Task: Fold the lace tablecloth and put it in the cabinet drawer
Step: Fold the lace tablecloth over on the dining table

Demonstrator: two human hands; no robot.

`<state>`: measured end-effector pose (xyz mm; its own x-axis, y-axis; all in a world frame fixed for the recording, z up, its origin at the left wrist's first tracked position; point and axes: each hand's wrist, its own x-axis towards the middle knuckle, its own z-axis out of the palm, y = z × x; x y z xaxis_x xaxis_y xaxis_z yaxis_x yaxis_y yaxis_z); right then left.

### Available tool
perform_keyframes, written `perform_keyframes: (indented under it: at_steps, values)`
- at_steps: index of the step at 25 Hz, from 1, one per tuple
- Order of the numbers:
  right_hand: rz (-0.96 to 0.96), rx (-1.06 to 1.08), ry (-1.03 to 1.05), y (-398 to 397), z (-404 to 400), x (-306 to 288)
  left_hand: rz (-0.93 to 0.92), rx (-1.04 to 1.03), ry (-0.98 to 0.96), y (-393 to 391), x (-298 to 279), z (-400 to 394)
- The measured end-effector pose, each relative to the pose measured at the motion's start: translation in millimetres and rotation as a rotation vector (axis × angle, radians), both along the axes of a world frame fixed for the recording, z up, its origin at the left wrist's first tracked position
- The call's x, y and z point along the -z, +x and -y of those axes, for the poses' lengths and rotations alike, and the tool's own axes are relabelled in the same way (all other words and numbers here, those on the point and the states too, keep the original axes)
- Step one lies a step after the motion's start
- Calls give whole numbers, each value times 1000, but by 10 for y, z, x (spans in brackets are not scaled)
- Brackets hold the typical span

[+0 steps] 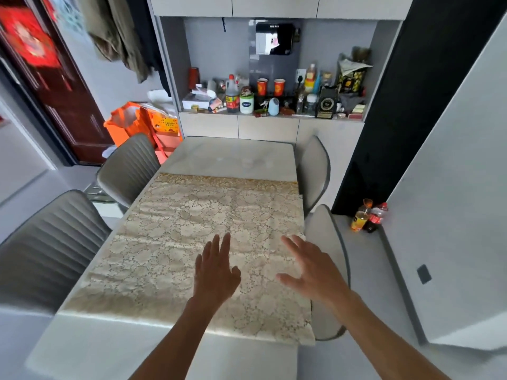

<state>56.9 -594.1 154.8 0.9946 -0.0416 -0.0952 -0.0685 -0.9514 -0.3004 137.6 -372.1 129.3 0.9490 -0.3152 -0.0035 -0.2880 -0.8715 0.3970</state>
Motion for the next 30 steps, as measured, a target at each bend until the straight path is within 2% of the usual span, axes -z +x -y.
perform_keyframes:
  at_steps: [2, 8, 19, 25, 30]
  values:
    - [-8, -43, -90, -54, 40, 36, -20, -9, -16, -55, 61, 8]
    - [14, -116, -34, 90, 342, -121, -19, -129, 46, -191, 56, 280]
    - [118, -359, 42, 750, 2273, -307, -93, -455, 54, -84, -222, 1982]
    - [58, -401, 116, 1313, 2589, -97, -113, -546, 69, 297, -54, 2282]
    - [-39, -471, 49, 2111, 2717, 93, -150, -615, 12, 1025, 307, 2538]
